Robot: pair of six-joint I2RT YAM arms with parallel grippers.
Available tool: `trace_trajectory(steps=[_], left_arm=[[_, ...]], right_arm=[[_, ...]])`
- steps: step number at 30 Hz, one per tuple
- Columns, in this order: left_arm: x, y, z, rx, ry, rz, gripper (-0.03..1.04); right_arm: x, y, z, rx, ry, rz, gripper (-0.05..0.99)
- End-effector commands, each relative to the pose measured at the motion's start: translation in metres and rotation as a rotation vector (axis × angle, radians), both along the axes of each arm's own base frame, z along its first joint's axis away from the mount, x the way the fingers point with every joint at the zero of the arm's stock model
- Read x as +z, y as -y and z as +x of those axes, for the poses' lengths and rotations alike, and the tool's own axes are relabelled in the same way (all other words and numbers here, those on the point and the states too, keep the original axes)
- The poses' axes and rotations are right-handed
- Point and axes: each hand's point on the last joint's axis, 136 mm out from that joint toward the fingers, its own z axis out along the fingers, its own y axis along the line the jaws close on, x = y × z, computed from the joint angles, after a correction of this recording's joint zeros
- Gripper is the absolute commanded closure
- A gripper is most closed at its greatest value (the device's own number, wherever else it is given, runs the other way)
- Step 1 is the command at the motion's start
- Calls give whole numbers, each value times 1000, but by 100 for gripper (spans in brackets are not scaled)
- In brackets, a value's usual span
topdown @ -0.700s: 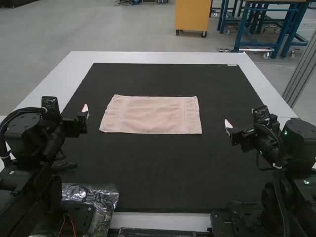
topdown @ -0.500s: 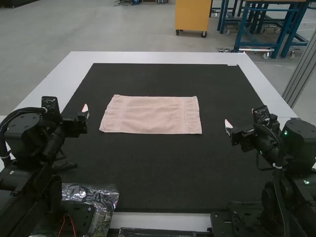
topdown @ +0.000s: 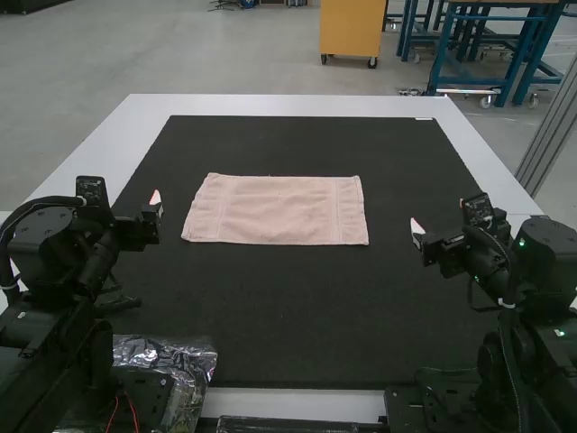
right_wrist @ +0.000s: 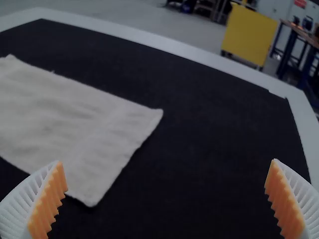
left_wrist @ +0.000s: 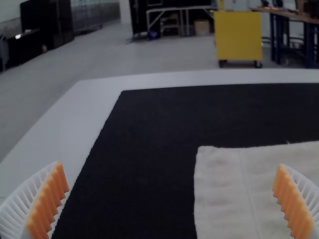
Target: Fold the towel.
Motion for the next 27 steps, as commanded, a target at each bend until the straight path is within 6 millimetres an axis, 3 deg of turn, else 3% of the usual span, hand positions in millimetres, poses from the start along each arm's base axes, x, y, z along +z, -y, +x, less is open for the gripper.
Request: trace_trajectory(steps=[1, 12, 15, 20, 24, 27], left_arm=[[-2, -2, 0, 12, 1, -11, 4], [-2, 3, 1, -19, 2, -29, 4], [6, 3, 0, -17, 31, -1, 4], [22, 4, -1, -6, 79, 244, 4], [44, -2, -5, 34, 166, 246, 5], [52, -3, -7, 49, 193, 287, 6]], right_arm=[[-23, -9, -5, 55, -72, -9, 2], [-21, -8, -5, 54, -62, -16, 2], [-1, -5, 0, 39, 47, -78, 2], [32, 30, 9, -173, 188, -153, 2], [60, 54, 8, -322, 284, -108, 2], [79, 56, 4, -344, 366, -159, 2]])
